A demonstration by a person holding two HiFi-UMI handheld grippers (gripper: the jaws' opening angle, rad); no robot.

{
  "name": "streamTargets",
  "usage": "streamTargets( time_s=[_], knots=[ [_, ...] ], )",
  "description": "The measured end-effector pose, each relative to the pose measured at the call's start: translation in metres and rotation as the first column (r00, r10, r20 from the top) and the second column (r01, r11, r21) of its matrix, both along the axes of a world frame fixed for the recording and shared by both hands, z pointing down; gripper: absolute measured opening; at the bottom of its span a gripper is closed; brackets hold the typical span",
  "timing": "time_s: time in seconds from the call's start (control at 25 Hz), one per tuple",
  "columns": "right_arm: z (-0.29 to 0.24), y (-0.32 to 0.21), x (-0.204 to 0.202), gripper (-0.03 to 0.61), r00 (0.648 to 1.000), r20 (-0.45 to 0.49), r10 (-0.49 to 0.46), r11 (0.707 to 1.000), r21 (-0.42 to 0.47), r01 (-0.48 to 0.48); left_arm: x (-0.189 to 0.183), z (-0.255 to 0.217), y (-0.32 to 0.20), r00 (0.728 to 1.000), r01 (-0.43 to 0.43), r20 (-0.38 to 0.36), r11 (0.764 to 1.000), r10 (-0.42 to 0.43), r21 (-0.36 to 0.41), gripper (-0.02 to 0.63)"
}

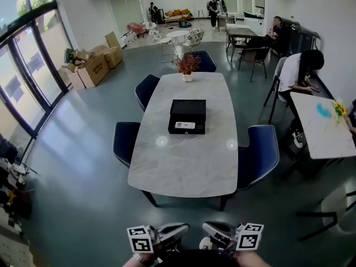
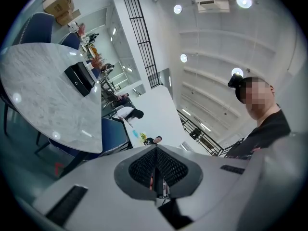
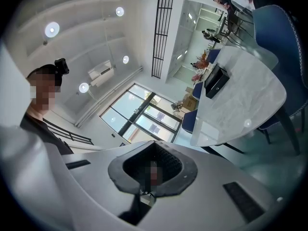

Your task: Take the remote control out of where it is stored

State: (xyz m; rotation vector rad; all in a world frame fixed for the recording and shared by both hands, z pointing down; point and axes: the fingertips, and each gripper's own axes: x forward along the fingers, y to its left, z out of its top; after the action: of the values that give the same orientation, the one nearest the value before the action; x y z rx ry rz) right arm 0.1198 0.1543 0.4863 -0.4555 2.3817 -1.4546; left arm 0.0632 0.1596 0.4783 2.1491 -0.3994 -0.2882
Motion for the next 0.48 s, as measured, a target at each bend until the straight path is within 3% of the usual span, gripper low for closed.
streamTargets(
  time_s=[0.48],
  knots=[
    [0.003,-0.012,0.034,0.009,0.999,0.037,-0.009,1.0,-0.016,0.01,0.031,0.001,-0.01,1.0,0.023,0.018,1.0,-0.023,-0.007,0.006]
  ],
)
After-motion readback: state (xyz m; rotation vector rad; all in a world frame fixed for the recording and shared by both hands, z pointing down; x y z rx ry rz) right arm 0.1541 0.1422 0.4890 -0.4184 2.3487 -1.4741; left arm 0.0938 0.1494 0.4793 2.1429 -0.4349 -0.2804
